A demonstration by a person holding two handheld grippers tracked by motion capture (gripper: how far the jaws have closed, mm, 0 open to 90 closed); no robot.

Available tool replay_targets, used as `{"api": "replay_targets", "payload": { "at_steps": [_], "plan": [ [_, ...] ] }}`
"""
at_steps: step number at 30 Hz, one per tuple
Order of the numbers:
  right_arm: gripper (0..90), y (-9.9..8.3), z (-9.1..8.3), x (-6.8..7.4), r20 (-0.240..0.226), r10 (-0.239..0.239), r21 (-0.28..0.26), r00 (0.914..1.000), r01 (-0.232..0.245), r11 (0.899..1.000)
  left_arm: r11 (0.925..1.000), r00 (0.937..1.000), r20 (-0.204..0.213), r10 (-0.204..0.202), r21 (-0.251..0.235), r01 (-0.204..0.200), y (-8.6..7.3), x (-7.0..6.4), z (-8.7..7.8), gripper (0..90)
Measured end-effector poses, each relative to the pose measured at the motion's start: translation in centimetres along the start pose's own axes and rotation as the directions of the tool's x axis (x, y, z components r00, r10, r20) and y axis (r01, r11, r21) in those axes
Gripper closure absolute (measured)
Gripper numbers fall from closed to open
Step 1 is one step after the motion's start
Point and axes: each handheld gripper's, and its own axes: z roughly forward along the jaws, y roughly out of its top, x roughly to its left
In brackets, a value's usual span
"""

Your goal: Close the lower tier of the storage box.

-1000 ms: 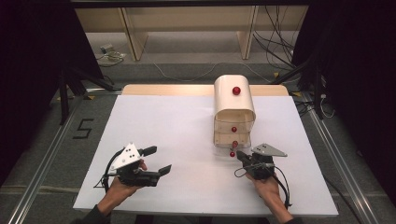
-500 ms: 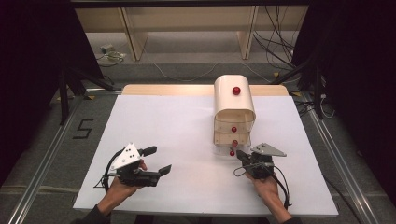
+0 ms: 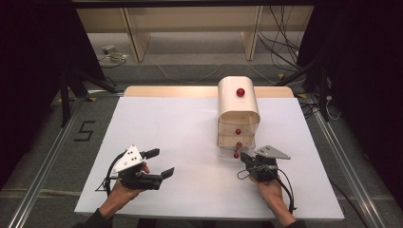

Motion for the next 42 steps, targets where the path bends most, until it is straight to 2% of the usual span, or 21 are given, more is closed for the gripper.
{"api": "replay_targets", "payload": {
  "at_steps": [34,42],
  "plan": [
    [90.0,0.16,0.53,-0.21,0.029,0.007,-0.025,0.9995,-0.006,1.000,1.0000,1.0000,-0.001,-0.008,-0.003,0.008,0.01,0.13,-0.12,14.8],
    [90.0,0.17,0.77,-0.26,0.037,-0.004,-0.034,0.9993,0.005,0.999,1.0000,1.0000,-0.001,-0.007,0.000,0.007,0.00,0.12,-0.09,14.8]
  ]
}}
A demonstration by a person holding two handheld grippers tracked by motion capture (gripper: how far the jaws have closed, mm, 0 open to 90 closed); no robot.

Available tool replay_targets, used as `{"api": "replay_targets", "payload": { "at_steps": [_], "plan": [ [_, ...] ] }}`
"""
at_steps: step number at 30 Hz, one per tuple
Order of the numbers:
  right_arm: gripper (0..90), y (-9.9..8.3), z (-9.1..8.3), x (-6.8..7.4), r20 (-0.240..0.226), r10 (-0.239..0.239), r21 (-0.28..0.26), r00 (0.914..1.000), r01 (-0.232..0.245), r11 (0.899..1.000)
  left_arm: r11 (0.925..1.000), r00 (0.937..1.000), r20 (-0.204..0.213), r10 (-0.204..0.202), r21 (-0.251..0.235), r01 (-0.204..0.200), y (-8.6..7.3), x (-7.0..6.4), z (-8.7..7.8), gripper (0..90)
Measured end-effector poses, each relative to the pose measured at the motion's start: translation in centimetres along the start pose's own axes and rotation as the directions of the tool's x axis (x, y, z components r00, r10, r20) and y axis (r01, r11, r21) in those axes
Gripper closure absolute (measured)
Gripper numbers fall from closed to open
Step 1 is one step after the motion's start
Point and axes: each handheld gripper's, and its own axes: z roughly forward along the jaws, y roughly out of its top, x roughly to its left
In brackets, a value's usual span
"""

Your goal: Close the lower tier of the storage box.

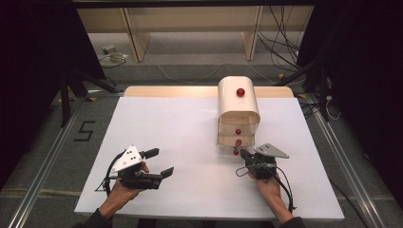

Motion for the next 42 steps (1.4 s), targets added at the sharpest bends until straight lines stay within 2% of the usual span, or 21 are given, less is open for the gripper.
{"api": "replay_targets", "payload": {
  "at_steps": [42],
  "plan": [
    [90.0,0.06,1.02,-0.06,0.040,-0.010,-0.023,0.9992,0.011,1.000,1.0000,1.0000,0.000,0.003,-0.003,-0.003,0.03,0.03,-0.03,14.8]
  ]
}}
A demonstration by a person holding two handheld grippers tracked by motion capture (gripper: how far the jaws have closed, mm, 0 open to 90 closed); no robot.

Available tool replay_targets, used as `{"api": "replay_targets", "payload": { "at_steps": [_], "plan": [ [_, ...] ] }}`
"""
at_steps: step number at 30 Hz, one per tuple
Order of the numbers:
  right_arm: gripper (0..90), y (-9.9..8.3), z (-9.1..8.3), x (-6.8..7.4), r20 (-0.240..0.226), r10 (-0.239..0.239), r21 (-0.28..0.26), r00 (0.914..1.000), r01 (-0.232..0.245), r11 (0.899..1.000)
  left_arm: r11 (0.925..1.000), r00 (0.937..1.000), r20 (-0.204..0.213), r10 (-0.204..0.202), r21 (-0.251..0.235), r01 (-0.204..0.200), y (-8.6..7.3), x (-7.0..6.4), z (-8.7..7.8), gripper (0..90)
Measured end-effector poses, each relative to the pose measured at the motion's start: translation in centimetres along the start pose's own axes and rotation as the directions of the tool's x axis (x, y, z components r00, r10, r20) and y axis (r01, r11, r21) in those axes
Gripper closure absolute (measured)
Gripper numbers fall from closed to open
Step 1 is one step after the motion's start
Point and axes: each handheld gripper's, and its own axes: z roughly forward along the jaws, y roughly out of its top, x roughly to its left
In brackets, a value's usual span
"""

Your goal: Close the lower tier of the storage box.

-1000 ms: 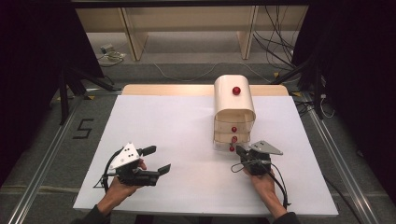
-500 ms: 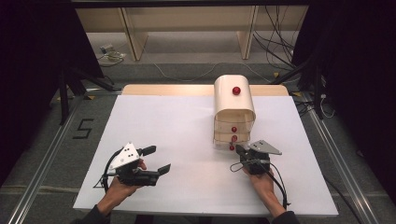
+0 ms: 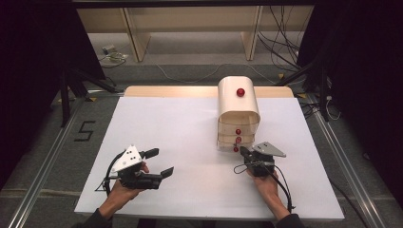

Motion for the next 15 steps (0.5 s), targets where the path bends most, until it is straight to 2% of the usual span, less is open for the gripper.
{"api": "replay_targets", "payload": {
  "at_steps": [15],
  "plan": [
    [90.0,0.00,0.40,-0.18,0.018,0.001,-0.003,0.9998,-0.001,1.000,1.0000,1.0000,0.001,-0.004,0.000,0.004,-0.01,-0.03,0.01,14.8]
  ]
}}
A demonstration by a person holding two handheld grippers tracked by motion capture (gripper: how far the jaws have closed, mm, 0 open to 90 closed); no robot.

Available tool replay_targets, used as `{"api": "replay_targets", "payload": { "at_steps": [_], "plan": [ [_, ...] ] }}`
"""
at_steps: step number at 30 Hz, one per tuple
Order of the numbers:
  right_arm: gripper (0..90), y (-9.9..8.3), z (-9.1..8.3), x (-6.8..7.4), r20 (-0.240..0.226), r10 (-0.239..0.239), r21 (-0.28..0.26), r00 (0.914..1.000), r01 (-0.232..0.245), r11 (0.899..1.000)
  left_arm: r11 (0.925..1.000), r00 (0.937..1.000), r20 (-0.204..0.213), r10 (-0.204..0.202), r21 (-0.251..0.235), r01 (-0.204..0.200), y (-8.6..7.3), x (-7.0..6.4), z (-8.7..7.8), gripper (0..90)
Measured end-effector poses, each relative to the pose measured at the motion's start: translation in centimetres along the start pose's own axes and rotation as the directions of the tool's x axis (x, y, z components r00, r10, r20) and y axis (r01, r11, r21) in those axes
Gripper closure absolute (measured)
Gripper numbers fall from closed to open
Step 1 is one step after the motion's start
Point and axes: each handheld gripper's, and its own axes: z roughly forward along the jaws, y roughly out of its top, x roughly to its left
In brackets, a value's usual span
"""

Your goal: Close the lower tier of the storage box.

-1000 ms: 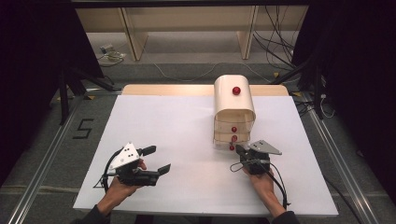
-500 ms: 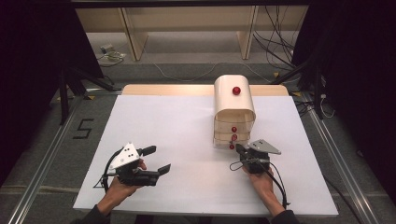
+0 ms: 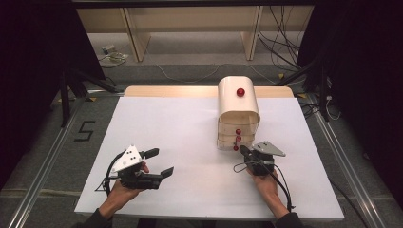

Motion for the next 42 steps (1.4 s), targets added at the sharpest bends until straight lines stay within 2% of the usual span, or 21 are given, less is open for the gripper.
{"api": "replay_targets", "payload": {
  "at_steps": [34,42],
  "plan": [
    [90.0,0.11,0.85,-0.42,0.019,-0.005,-0.008,0.9998,0.005,1.000,1.0000,1.0000,0.000,0.001,0.001,-0.001,0.01,-0.03,0.03,14.8],
    [90.0,0.20,0.69,-0.53,0.015,0.014,-0.013,0.9998,-0.014,1.000,1.0000,1.0000,0.002,-0.001,0.001,0.001,-0.01,-0.03,0.05,14.8]
  ]
}}
